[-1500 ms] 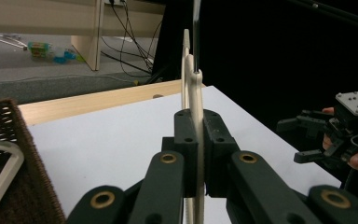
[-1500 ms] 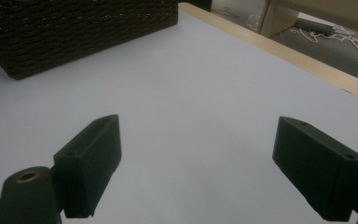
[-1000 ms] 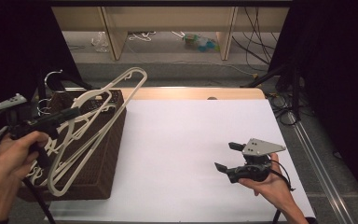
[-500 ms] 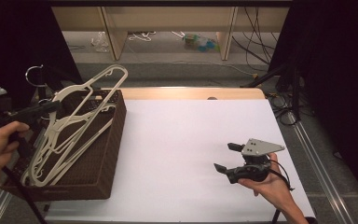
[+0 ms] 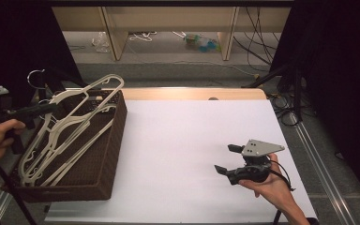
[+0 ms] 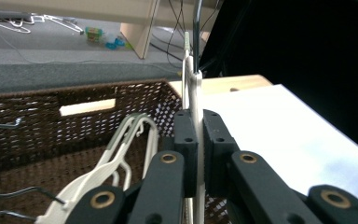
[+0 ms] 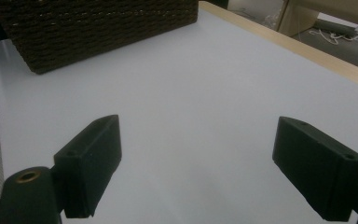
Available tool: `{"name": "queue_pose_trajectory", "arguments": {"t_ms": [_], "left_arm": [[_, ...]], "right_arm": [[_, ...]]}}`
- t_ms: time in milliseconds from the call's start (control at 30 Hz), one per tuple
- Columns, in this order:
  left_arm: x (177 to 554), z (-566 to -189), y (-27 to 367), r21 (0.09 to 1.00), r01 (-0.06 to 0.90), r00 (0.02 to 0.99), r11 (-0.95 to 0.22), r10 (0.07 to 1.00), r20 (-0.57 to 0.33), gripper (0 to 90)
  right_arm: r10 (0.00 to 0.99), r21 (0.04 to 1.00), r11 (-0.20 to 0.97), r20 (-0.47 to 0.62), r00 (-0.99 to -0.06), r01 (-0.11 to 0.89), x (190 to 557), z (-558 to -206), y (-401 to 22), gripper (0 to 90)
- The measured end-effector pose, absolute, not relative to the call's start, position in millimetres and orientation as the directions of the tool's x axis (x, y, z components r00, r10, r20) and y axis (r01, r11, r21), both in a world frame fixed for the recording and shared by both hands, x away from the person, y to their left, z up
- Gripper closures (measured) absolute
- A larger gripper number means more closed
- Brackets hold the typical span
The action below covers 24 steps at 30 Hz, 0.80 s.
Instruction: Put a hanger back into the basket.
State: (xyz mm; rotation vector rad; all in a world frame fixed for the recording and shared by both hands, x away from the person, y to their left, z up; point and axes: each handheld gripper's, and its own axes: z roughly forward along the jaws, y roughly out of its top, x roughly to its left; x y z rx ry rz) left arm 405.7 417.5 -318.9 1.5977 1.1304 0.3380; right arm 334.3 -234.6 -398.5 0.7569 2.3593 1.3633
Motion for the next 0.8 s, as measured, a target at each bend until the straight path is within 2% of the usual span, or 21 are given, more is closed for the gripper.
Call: {"name": "queue_pose_trajectory", "arguments": {"t_ms": [200,533,800], "left_arm": [[409.2,-333.1,424.9,0.859,0.511,0.514,0.021,0.794,-0.324,86.0],[404.4,-346.0,447.8,0.843,0.537,0.491,0.039,0.797,-0.350,86.0],[407.4,-364.8,448.3,0.825,0.564,0.505,0.034,0.777,-0.377,85.9]], "right_arm": [[0.586,0.867,0.407,-0.007,-0.810,0.287,335.3,-398.9,-235.1,16.2],[0.583,0.867,0.407,-0.004,-0.813,0.288,335.2,-398.9,-235.1,16.2],[0.584,0.866,0.407,-0.003,-0.811,0.290,335.6,-399.1,-235.0,16.3]]}}
